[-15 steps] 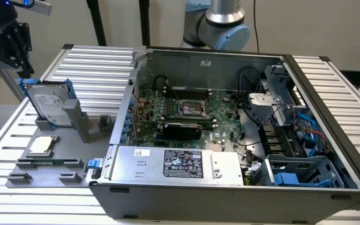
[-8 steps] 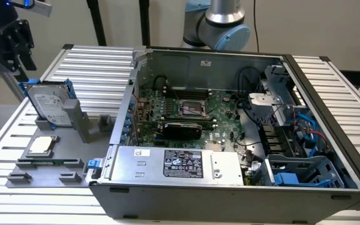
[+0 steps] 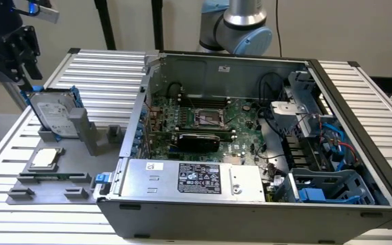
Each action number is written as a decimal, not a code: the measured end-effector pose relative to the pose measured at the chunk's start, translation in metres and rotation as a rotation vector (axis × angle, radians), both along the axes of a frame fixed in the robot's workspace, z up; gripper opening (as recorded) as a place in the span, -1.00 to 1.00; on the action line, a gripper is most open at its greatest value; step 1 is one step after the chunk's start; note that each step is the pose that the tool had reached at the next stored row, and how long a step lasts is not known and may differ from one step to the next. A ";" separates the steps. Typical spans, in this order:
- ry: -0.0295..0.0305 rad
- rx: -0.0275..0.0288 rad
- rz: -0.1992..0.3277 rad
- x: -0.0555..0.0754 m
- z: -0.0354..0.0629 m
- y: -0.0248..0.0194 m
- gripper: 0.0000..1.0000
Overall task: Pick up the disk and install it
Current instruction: 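Pick up the disk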
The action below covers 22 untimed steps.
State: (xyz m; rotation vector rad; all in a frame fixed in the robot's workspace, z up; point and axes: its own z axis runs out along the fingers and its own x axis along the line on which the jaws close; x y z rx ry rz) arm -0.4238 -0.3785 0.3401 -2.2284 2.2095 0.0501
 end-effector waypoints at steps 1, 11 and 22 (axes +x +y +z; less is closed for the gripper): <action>0.0001 0.0002 -0.003 0.000 -0.0018 0.0000 1.00; 0.0002 0.0014 -0.016 0.000 -0.0200 0.0000 1.00; -0.0021 0.0014 -0.016 0.000 -0.0401 0.0001 1.00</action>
